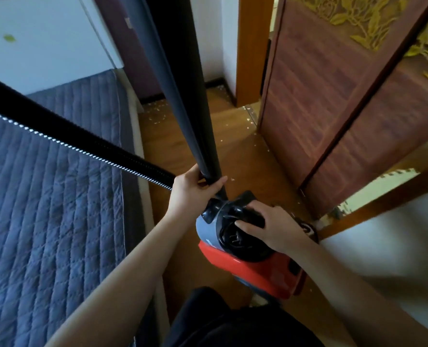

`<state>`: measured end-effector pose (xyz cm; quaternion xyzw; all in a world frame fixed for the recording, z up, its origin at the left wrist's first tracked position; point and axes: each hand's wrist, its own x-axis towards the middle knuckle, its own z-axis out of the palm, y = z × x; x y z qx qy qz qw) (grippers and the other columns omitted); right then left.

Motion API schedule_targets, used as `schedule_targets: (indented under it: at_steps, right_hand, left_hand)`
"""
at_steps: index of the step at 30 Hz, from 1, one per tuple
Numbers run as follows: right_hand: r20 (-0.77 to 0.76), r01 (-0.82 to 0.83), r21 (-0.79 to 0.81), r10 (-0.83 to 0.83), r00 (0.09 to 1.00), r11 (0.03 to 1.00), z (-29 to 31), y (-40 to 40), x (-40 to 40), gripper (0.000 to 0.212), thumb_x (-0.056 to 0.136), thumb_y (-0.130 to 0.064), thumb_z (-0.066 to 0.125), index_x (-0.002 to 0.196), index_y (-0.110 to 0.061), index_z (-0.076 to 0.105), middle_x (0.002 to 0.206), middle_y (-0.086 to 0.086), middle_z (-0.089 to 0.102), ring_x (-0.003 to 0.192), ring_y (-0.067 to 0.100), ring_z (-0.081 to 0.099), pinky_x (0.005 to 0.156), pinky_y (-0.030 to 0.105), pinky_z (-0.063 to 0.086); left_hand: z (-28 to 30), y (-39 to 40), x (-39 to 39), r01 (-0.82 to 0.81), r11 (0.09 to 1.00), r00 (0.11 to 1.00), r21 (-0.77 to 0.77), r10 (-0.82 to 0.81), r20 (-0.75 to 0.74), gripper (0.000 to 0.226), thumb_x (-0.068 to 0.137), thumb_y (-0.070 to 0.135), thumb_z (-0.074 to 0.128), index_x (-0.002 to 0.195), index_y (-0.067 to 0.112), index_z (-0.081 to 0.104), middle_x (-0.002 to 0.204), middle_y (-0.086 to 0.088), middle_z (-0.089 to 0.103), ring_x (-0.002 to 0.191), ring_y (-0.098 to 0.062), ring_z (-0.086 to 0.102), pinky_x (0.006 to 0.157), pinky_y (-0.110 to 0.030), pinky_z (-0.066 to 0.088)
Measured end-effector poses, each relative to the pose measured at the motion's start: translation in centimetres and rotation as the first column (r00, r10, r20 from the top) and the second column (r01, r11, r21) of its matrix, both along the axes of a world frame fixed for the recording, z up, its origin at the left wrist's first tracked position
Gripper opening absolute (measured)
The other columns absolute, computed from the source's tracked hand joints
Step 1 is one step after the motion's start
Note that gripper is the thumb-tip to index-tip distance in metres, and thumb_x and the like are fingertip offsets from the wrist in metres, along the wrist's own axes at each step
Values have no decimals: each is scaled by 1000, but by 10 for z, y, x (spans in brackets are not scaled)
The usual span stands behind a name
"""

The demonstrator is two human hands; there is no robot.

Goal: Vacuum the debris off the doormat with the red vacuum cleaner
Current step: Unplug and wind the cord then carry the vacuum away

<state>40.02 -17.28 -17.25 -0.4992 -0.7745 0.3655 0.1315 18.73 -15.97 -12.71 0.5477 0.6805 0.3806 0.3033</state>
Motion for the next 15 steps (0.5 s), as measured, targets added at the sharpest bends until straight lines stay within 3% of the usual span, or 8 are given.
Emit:
schedule_targets:
  at_steps: [5,11,15]
  right_hand:
    - [42,-114,-19,115,992,993,-5,73,-37,49,82,-75,44,107,-34,54,82,-11,65,75,4,65,67,32,55]
    - [80,-191,-65,196,977,979,-14,176,-106,60,75,-86,41,109,-37,55,92,-11,69,87,7,66,79,37,55]
    - [104,-237,-81,244,964,968,-9,239,-162,57,76,-84,43,106,-37,54,88,-9,69,79,8,68,72,40,57]
  left_hand:
    - [-3,53,-44,-103,995,995,-18,103,-2,25,76,31,84,94,19,71,80,22,66,70,16,62,61,-3,46]
    - [-24,126,-114,-170,985,985,-22,170,16,25,77,27,84,95,18,70,80,22,67,73,14,65,62,-5,48]
    - [-23,181,-168,-197,980,980,-17,197,15,23,77,28,84,92,22,67,81,21,67,78,7,67,68,-10,54]
